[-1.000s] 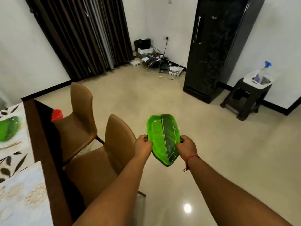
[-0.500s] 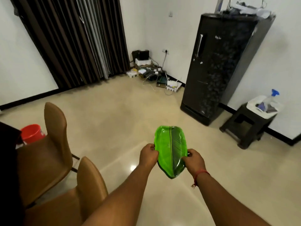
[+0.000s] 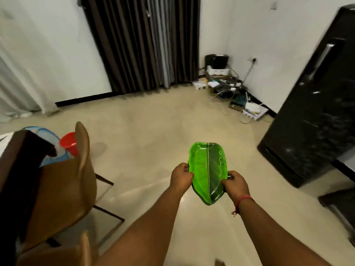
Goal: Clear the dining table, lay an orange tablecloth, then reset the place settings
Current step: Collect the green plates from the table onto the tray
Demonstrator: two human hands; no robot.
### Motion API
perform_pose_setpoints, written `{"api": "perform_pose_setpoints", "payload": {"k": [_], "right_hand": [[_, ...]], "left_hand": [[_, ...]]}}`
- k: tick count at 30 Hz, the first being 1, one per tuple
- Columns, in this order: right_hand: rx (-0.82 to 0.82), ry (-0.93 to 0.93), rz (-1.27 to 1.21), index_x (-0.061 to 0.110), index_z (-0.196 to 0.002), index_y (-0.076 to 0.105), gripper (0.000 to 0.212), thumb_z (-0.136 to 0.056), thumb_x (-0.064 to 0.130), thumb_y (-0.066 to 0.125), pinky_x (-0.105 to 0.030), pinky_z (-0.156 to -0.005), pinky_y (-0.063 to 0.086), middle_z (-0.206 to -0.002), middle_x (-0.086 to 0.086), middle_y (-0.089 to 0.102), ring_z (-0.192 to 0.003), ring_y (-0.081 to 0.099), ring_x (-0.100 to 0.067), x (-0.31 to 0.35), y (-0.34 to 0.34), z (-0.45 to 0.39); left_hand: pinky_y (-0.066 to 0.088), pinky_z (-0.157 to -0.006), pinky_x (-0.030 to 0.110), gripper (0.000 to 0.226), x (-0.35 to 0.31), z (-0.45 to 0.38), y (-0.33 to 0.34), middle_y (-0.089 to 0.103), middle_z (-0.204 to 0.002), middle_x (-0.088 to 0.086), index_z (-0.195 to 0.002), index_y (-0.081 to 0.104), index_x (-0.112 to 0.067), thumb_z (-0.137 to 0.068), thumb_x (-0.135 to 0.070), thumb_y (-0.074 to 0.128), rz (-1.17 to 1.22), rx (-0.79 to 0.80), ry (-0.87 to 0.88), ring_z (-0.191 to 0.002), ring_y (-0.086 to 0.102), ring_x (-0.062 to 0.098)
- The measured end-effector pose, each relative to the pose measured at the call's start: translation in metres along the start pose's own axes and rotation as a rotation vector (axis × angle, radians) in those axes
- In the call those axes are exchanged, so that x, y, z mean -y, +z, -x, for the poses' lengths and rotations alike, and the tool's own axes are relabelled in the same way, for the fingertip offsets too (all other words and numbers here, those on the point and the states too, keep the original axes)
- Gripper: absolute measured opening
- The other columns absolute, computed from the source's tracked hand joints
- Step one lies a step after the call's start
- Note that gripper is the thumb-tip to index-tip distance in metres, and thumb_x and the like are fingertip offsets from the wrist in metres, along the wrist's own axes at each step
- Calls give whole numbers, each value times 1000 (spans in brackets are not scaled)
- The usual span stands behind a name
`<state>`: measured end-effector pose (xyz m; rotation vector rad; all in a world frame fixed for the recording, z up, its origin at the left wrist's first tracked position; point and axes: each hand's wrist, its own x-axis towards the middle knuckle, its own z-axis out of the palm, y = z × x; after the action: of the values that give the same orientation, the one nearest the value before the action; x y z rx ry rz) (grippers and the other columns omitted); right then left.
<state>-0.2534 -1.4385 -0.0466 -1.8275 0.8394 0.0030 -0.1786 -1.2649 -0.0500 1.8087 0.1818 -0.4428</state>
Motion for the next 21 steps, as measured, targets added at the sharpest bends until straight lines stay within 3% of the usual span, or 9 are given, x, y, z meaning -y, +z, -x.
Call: {"api": "perform_pose_setpoints", "payload": {"k": [5,9,15,21], "right_hand": [[233,-82,64,18,-95,65,27,-74,1,63,-50,-83,57,-85,-8,71,-81,69,-31,72,29,-95],[305,-116,83,19,-91,63,27,-74,-2,60,-53,-83,56,-86,-11,69,-79,68,-34,129,72,-155],[502,-181,133,16,-87,62,25,-73,-4,61,-55,-82,57,-80,-11,68,-78,67,-36,206,193,-223],[599,-200,163,15,-90,62,25,-72,-3,63,-54,-83,56,-85,-12,69,-83,68,-35,298,303,-278]], "left_hand": [[59,-81,57,31,-43,-78,-23,70,-96,16,-91,64,-14,-69,4,51,104,-164,-66,-95,69,39],[58,-83,54,34,-67,-126,-48,72,-100,17,-96,65,-11,-66,-2,53,89,-313,-79,-95,70,37],[60,-80,46,28,-68,-222,-138,73,-96,10,-99,68,-11,-76,0,55,62,-524,-143,-89,70,31],[59,-75,41,24,-88,-321,-232,73,-89,11,-93,68,-11,-76,0,55,78,-618,-171,-84,70,31]]}}
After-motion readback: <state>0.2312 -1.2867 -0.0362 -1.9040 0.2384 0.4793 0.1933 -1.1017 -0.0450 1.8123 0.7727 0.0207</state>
